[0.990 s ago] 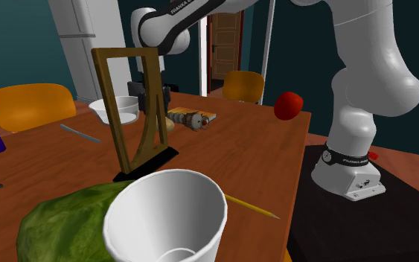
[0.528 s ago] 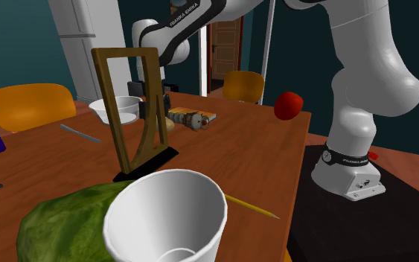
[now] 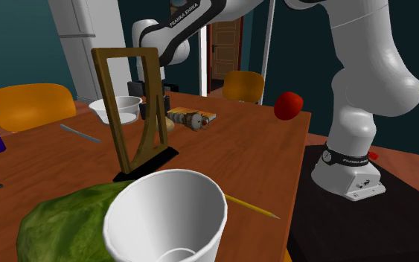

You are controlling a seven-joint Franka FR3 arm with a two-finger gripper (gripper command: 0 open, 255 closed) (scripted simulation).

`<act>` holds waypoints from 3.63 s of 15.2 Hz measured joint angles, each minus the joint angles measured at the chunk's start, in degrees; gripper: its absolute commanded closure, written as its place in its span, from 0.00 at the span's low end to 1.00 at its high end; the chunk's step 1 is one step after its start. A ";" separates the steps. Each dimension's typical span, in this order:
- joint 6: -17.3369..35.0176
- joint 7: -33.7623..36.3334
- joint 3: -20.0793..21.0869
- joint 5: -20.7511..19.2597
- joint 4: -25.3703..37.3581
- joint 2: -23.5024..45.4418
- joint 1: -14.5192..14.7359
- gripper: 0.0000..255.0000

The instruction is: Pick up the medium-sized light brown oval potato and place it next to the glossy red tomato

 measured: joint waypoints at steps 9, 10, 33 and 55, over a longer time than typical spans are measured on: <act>-0.36 0.03 -0.02 -0.04 0.15 -0.18 0.01 1.00; -0.75 0.11 -0.02 -0.08 0.34 -0.39 0.05 1.00; -16.00 0.95 -0.46 -1.01 10.35 -5.68 -0.01 1.00; -20.42 -3.40 -2.80 -2.95 -2.06 -22.44 -2.48 1.00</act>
